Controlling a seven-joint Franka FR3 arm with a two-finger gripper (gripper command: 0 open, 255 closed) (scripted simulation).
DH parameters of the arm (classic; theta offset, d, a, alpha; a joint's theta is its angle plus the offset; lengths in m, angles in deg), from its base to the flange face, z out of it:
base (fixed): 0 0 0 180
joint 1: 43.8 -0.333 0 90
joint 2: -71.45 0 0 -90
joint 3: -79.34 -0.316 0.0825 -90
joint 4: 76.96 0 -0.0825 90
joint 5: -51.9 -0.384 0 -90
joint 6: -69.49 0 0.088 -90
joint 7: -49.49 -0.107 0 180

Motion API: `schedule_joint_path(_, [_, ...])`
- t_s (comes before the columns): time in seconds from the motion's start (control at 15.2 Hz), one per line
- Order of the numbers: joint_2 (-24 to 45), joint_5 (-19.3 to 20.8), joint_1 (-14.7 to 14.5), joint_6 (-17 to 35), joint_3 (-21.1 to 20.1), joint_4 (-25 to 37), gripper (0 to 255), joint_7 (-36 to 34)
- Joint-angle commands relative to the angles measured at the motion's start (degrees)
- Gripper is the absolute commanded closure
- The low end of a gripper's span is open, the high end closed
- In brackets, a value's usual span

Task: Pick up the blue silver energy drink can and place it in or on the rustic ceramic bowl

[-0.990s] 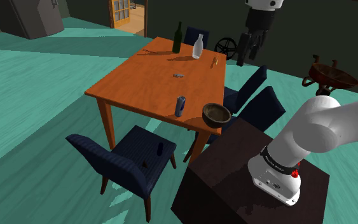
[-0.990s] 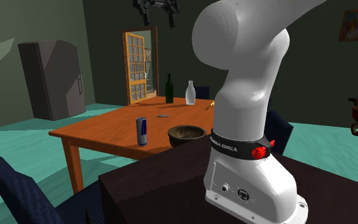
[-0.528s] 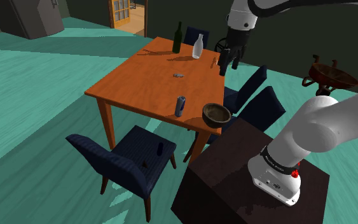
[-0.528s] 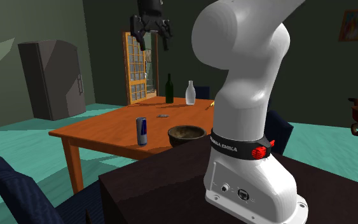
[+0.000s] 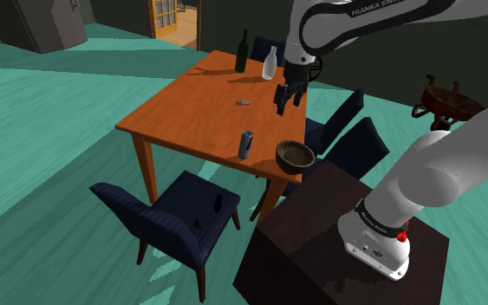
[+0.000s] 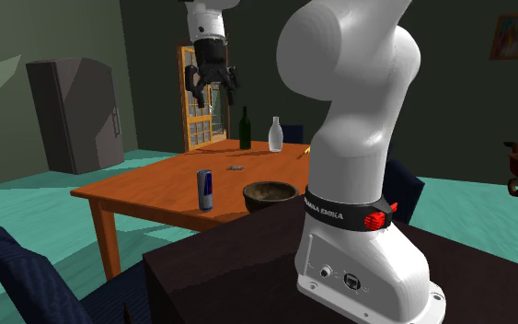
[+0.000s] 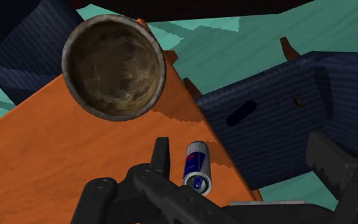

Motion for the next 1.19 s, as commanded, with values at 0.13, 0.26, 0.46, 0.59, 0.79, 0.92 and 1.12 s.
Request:
schedule_joint_path(0.13, [8.63, 0.51, 0.44, 7.17, 0.58, 1.91, 0, 0.55])
schedule_joint_path(0.26, [13.07, 0.68, 0.61, 10.27, 0.8, 3.4, 0, 0.78])
schedule_joint_path(0.46, [19.83, 0.86, 0.86, 14.43, 1.1, 6.24, 0, 1.14])
schedule_joint_path(0.59, [24.36, 0.92, 1.02, 16.85, 1.26, 8.51, 0, 1.4])
schedule_joint_path(0.79, [31.16, 0.94, 1.28, 19.92, 1.44, 12.48, 0, 1.81])
schedule_joint_path(0.92, [35.69, 0.9, 1.48, 21.59, 1.5, 15.5, 0, 2.1])
schedule_joint_path(1.12, [42.45, 0.8, 1.79, 23.52, 1.55, 20.57, 0, 2.54])
